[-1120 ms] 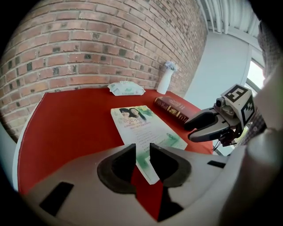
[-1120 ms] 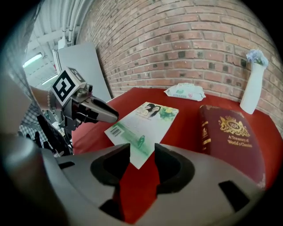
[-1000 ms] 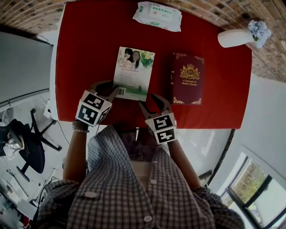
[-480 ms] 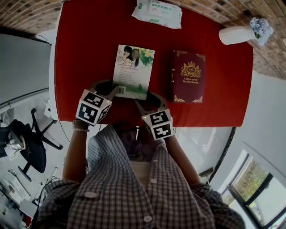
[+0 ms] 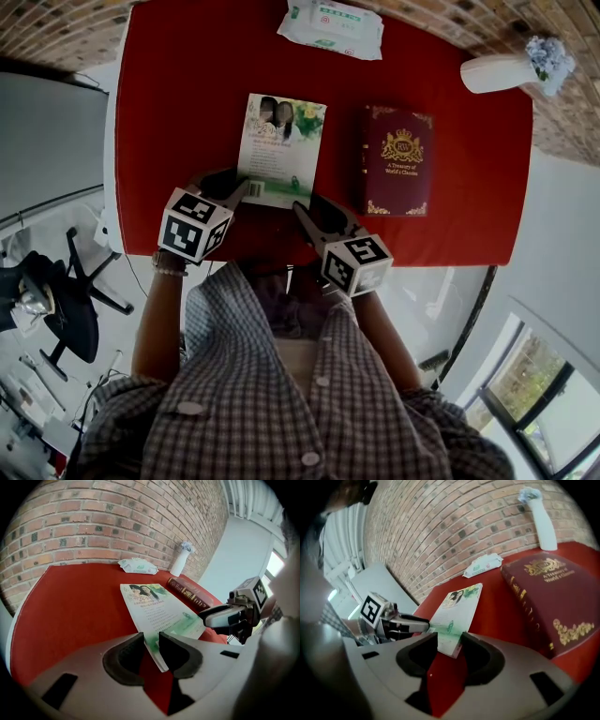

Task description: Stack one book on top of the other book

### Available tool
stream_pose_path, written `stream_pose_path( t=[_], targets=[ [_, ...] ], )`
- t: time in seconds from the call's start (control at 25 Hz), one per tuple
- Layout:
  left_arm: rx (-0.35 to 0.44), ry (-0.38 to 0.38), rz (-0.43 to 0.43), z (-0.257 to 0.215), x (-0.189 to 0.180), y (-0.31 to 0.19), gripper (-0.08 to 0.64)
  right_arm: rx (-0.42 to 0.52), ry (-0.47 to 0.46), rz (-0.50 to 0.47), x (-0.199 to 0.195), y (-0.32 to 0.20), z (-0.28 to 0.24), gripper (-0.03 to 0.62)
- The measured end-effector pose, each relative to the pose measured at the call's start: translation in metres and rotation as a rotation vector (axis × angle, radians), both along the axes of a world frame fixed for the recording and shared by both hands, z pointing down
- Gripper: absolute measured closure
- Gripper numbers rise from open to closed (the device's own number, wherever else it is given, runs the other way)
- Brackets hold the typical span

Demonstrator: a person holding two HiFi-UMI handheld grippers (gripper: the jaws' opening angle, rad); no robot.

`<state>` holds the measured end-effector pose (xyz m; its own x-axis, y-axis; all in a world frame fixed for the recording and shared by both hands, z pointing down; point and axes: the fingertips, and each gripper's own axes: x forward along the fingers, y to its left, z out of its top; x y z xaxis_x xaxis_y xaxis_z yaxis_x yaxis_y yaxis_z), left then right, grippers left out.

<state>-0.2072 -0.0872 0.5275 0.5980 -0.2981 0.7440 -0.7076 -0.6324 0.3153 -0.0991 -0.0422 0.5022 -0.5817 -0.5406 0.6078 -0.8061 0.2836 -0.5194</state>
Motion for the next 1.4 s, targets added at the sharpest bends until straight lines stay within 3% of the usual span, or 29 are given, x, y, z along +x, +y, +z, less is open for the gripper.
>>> stream_pose_path(
  t=[0.2, 0.4, 0.64, 0.84, 1.0, 1.4],
  targets=[
    [-0.008, 0.02, -0.017, 0.0, -0.001, -0.001, 0.466, -0.106, -0.265, 0.198, 0.009, -0.006, -0.001, 0.436],
    [-0.023, 0.037, -0.035, 0.001, -0.001, 0.0, 0.466, -0.189, -0.329, 0.277, 0.013, -0.006, 0.011, 0.436],
    [-0.037, 0.059, -0.056, 0.002, 0.0, 0.001, 0.468, -0.231, -0.147, 0.231, 0.01, -0.002, 0.026, 0.437],
    [-0.105, 0.116, -0.097, 0.004, -0.001, 0.0, 0.468, -0.185, -0.012, 0.13, 0.006, 0.002, 0.028, 0.445],
    [-0.147, 0.155, -0.126, 0.005, -0.004, -0.002, 0.465, -0.168, 0.035, 0.107, 0.007, 0.002, 0.03, 0.469],
    [-0.144, 0.192, -0.186, 0.002, -0.002, -0.001, 0.494, -0.048, 0.089, 0.077, 0.014, -0.003, 0.004, 0.495]
  ],
)
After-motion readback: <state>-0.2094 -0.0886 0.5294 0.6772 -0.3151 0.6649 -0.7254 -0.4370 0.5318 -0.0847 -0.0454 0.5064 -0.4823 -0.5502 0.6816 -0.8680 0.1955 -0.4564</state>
